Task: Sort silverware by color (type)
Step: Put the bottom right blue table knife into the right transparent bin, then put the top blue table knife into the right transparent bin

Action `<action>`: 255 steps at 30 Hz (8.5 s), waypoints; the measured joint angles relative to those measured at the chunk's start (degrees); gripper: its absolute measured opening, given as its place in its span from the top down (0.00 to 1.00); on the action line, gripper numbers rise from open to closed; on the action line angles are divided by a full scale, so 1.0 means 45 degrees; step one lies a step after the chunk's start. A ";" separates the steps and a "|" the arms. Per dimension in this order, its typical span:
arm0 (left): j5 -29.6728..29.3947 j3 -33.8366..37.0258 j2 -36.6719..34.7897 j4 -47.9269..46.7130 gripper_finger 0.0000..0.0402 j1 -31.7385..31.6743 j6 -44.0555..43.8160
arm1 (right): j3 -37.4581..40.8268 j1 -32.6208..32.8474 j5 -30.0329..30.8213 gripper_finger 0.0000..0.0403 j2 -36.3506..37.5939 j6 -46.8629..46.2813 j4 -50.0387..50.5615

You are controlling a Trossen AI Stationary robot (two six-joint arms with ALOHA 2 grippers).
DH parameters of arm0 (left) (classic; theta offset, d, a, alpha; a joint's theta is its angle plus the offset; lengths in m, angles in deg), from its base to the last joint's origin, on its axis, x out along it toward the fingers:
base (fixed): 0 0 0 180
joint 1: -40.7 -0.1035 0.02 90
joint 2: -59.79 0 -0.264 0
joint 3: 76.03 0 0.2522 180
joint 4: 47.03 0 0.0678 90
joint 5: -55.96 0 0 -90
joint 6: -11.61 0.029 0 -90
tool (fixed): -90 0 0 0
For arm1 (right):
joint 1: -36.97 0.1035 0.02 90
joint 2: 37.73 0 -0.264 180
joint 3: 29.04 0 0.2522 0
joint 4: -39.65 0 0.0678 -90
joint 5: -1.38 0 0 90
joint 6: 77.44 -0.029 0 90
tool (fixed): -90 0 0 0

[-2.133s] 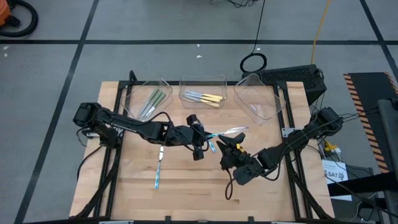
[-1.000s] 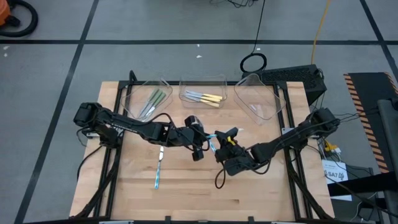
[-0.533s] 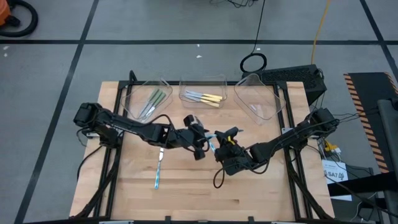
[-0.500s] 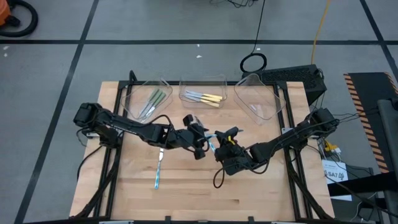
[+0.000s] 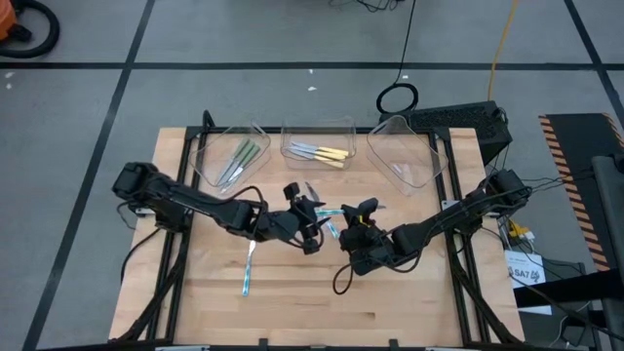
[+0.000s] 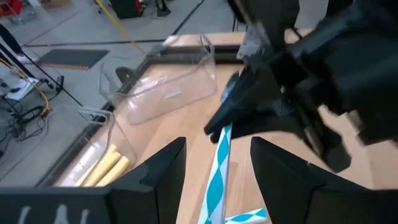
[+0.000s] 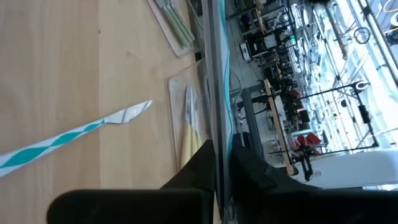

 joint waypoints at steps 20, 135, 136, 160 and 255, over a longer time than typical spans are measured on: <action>-0.0647 0.1089 -0.1176 -0.2835 0.53 0.0159 -0.0023 | 0.0005 -0.0860 -0.0357 0.95 0.3236 -0.0402 0.1473; 0.0868 0.4104 -0.1467 0.1824 0.53 -0.0168 -0.1899 | 0.3696 -1.4610 -0.7711 0.90 0.2931 -0.2205 0.2737; 0.0868 0.4104 -0.1467 0.1824 0.53 -0.0168 -0.1899 | 0.3696 -1.4610 -0.7711 0.90 0.2931 -0.2244 0.2798; 0.0866 0.4099 -0.1462 0.1824 0.53 -0.0168 -0.2036 | 0.2597 -1.2978 -0.7710 0.66 0.6532 -0.2986 0.4234; 0.0848 0.4104 -0.1462 0.0962 0.53 0.1360 -0.1896 | 0.2424 0.1277 -0.4995 0.90 0.0570 -0.8825 -0.3254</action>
